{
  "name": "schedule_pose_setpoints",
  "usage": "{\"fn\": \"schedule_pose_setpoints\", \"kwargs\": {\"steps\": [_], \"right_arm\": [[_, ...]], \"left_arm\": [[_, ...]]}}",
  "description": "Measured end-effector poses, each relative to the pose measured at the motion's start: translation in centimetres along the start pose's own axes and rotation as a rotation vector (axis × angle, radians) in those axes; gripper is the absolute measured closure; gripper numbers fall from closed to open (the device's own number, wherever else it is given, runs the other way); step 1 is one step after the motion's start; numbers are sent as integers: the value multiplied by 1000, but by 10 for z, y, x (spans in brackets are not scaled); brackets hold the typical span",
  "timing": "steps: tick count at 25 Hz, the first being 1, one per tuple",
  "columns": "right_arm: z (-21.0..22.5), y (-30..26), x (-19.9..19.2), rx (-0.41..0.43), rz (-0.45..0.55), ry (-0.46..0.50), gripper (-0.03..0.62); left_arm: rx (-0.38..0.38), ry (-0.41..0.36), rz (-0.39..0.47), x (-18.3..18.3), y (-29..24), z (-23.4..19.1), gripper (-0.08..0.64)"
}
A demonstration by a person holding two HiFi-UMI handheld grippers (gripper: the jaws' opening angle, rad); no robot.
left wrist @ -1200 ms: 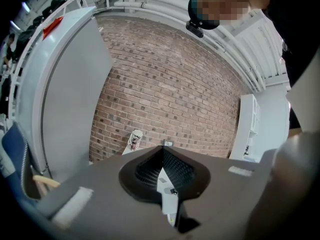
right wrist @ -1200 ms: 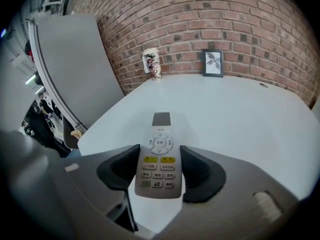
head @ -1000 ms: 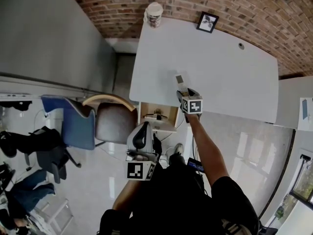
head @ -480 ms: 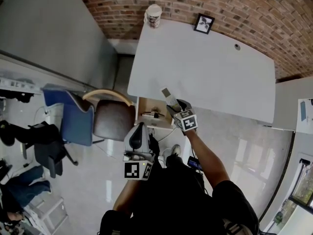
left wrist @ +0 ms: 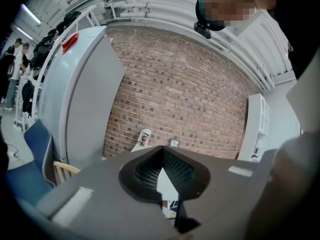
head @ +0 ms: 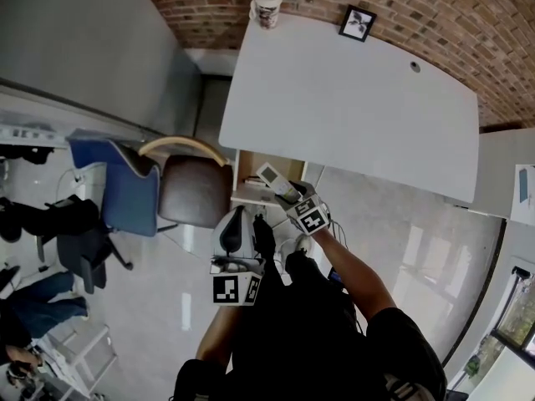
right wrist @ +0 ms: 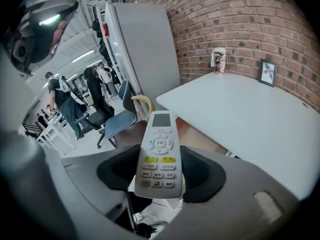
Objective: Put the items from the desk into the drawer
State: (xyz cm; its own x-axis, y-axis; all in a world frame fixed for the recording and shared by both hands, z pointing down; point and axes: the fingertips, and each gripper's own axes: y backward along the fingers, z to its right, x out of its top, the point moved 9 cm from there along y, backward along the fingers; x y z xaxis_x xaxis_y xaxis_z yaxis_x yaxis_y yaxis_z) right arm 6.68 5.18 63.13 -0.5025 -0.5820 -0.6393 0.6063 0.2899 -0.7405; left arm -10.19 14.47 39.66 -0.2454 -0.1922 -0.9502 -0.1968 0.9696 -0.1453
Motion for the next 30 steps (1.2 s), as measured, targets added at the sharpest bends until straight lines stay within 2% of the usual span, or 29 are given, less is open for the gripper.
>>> {"fn": "schedule_pose_setpoints", "kwargs": {"steps": [16, 23, 30], "right_arm": [[42, -112, -54, -46, -184, -78, 341], [59, -156, -68, -46, -220, -71, 341], [76, -196, -77, -28, -243, -20, 340]], "left_arm": [[15, 8, -48, -43, -30, -48, 540], [16, 23, -78, -68, -47, -71, 540], [29, 32, -119, -88, -53, -84, 540]]}}
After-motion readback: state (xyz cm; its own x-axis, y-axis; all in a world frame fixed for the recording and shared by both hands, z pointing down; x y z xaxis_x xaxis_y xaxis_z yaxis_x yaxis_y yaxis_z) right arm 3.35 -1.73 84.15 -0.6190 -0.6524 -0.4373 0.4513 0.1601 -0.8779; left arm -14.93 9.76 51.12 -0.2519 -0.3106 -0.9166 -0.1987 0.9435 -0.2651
